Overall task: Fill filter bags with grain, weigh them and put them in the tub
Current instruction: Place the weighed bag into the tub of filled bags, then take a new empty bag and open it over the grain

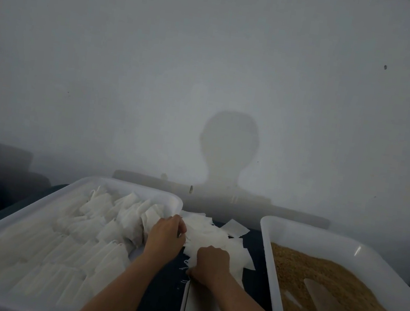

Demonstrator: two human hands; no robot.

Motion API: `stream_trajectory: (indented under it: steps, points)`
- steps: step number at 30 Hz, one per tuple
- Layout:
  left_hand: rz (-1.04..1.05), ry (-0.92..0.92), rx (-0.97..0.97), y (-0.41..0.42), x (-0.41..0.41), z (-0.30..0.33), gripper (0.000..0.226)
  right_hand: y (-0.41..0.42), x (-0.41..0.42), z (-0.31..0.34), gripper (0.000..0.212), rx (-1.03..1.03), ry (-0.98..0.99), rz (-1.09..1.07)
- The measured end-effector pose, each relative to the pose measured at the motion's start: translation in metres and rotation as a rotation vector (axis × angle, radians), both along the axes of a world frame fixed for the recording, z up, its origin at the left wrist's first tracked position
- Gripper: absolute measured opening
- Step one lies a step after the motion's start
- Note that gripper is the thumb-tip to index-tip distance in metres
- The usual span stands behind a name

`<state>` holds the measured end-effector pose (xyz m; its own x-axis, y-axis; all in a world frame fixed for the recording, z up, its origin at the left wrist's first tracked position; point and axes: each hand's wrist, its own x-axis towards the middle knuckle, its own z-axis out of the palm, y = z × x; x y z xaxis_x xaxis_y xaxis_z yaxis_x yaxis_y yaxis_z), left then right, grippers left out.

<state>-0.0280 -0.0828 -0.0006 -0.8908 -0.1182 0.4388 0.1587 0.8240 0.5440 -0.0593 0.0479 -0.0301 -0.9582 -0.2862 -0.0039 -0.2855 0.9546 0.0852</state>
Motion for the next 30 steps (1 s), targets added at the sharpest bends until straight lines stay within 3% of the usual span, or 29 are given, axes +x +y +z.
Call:
stream_trajectory:
  steps: [5,16,20,22,25,30]
  points:
    - [0.003,0.002,0.013,-0.002,0.000,-0.001,0.005,-0.008,-0.003,-0.006,0.033,-0.041,0.035,0.041]
    - [-0.003,-0.005,0.035,-0.002,0.000,-0.001,0.007,-0.006,-0.010,-0.007,0.025,-0.276,-0.093,-0.055]
    - [-0.010,0.005,0.037,-0.001,0.000,0.000,0.009,0.010,-0.017,0.025,0.021,-0.625,-0.047,-0.157]
    - [-0.026,0.023,0.020,0.000,0.000,0.000,0.010,0.023,-0.019,0.047,0.020,-0.969,-0.043,-0.230]
    - [-0.072,0.043,0.041,0.006,0.001,0.006,0.010,0.045,-0.015,0.084,0.025,-1.413,-0.187,-0.266]
    - [-0.263,0.027,0.331,0.045,0.008,0.042,0.015,0.089,0.004,0.127,0.016,-1.591,-0.280,-0.143]
